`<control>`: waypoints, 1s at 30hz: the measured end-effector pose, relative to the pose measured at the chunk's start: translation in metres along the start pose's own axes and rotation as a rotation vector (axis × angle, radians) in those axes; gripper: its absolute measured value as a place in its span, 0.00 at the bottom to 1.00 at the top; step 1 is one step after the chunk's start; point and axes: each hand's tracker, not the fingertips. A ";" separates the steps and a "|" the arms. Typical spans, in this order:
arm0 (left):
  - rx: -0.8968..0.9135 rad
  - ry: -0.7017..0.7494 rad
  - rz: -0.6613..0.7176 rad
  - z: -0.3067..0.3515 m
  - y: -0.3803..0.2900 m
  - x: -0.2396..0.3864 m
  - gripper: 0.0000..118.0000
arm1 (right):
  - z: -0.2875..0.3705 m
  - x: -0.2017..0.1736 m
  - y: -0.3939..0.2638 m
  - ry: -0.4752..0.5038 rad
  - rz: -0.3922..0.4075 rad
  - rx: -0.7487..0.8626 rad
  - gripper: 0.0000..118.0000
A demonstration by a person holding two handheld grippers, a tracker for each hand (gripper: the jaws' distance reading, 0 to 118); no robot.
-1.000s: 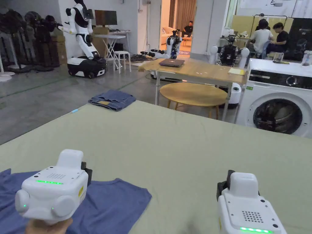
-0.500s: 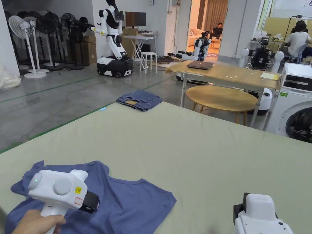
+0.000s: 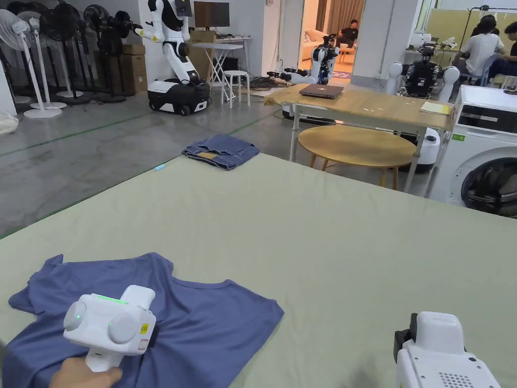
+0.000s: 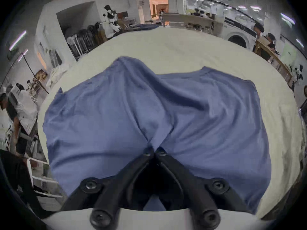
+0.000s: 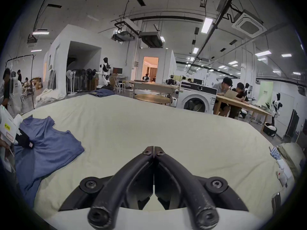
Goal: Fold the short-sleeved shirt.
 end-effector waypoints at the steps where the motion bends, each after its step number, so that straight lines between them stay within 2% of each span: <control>1: 0.033 -0.002 0.020 0.006 0.000 -0.001 0.00 | 0.001 0.002 0.000 -0.001 -0.009 -0.001 0.00; 4: 0.155 -0.040 0.138 0.028 0.014 -0.009 0.00 | 0.003 0.008 0.001 -0.010 -0.018 0.005 0.00; 8: 0.279 -0.053 0.132 0.063 0.044 -0.009 0.00 | 0.007 0.020 0.006 -0.022 -0.034 0.021 0.00; 11: 0.390 -0.117 0.159 0.101 0.076 0.001 0.00 | 0.011 0.030 0.010 -0.041 -0.048 0.032 0.00; 14: 0.509 -0.164 0.112 0.145 0.114 0.028 0.00 | 0.015 0.044 0.013 -0.062 -0.055 0.042 0.00; 21: 0.622 -0.376 -0.117 0.210 0.194 0.164 0.00 | 0.032 0.088 0.016 -0.147 -0.087 0.058 0.00; 26: 0.611 -0.516 -0.272 0.218 0.212 0.284 0.00 | 0.050 0.127 0.013 -0.223 -0.102 0.063 0.00; 30: 0.559 -0.643 -0.402 0.209 0.199 0.385 0.00 | 0.068 0.164 0.008 -0.310 -0.116 0.065 0.00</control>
